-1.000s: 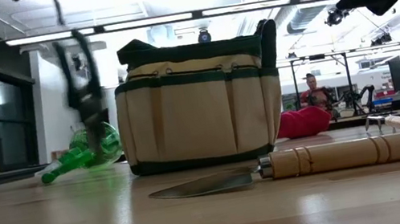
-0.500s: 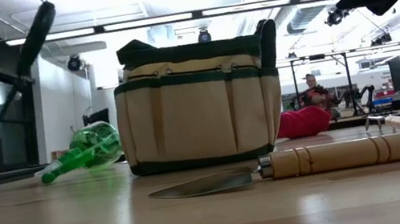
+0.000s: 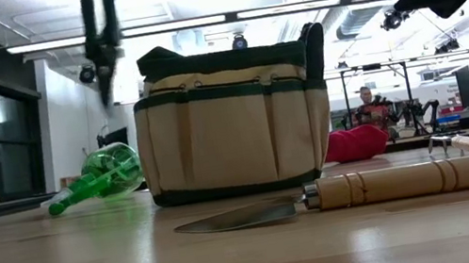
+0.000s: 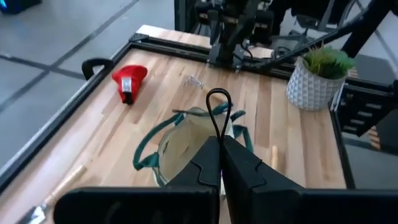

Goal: Pick & Place Garden tools in Gardening bag
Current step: Put the green shears into the gardening bag

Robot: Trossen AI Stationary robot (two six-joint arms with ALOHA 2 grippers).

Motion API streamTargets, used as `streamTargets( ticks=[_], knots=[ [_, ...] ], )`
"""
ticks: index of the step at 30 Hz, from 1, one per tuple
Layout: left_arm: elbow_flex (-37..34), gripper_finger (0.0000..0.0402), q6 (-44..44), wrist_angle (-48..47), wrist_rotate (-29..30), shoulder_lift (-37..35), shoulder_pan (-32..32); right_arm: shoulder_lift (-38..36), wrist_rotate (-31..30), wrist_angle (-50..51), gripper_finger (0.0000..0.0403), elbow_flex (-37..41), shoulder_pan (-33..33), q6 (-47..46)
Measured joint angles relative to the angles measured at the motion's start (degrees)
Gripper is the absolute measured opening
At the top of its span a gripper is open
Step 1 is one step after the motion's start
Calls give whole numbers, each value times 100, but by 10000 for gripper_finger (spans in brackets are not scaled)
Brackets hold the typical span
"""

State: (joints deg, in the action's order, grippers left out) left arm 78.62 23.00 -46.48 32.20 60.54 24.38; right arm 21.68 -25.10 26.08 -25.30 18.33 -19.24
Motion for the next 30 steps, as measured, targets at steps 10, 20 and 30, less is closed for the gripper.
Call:
streamTargets(
  ticks=[10, 20, 30],
  knots=[
    [119, 0, -987, 644, 219, 225, -4, 1, 1, 3, 183, 2, 0, 1],
    [114, 0, -1846, 1107, 350, 359, -14, 0, 0, 1, 183, 2, 0, 2],
    [112, 0, -1872, 1103, 303, 490, -410, 1, 0, 1, 183, 2, 0, 0]
  ],
)
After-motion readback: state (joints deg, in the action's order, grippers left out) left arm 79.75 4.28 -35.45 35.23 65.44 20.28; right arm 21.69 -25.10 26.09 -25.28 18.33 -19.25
